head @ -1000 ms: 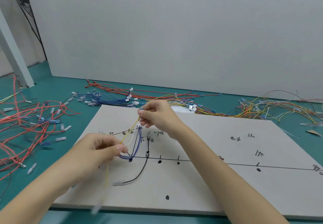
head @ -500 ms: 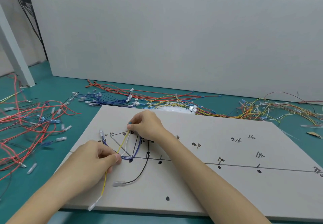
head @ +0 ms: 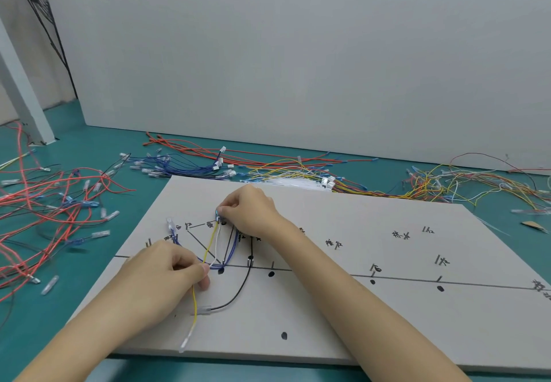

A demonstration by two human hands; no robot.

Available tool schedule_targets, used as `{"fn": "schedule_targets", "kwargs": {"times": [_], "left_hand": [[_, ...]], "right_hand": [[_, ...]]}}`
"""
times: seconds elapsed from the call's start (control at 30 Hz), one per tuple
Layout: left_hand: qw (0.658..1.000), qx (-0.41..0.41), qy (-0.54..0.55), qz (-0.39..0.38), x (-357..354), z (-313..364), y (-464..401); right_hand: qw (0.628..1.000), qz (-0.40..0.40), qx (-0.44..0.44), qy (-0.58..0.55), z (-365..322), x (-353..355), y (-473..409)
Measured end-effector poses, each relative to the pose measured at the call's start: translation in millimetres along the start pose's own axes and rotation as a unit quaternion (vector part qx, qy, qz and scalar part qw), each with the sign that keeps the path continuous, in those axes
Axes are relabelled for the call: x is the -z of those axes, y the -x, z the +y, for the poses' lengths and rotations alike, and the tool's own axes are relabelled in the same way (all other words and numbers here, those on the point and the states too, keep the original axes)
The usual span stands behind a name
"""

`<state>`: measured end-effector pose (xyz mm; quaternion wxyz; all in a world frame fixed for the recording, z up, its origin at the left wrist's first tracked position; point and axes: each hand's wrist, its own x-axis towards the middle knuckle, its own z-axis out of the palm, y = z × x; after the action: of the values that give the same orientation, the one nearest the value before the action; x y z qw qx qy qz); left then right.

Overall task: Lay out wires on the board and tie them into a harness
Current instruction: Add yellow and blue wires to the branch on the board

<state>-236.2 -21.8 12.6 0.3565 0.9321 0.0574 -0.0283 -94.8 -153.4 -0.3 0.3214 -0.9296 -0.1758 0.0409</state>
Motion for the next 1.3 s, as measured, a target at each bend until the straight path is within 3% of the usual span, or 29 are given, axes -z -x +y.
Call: {"fn": "schedule_targets", "kwargs": {"times": [0.1, 0.27, 0.57, 0.87, 1.03, 1.3], "left_hand": [[1.0, -0.008, -0.016, -0.002, -3.1, 3.4, -0.1], [0.997, -0.011, 0.075, -0.028, -9.5, 4.6, -6.0], [0.985, -0.009, 0.169, -0.035, -23.5, 4.0, -7.4], [0.982, -0.005, 0.187, -0.021, -29.8, 3.8, -1.7], [0.985, -0.009, 0.168, 0.034, -23.0, -0.8, 1.7], [0.983, -0.041, 0.177, 0.03, -26.1, -5.3, 1.5]], "right_hand": [[0.999, 0.014, 0.027, 0.024, -1.8, 1.5, 11.9], [0.995, 0.073, 0.065, -0.001, -6.4, 11.5, 46.2], [0.98, -0.058, 0.022, -0.187, -2.0, 13.1, 90.8], [0.957, -0.05, -0.04, -0.282, -1.5, 10.5, 93.3], [0.986, 0.005, -0.035, -0.163, -0.6, 7.8, 94.5], [0.998, 0.029, 0.015, -0.051, -2.6, -3.4, 101.7]]}}
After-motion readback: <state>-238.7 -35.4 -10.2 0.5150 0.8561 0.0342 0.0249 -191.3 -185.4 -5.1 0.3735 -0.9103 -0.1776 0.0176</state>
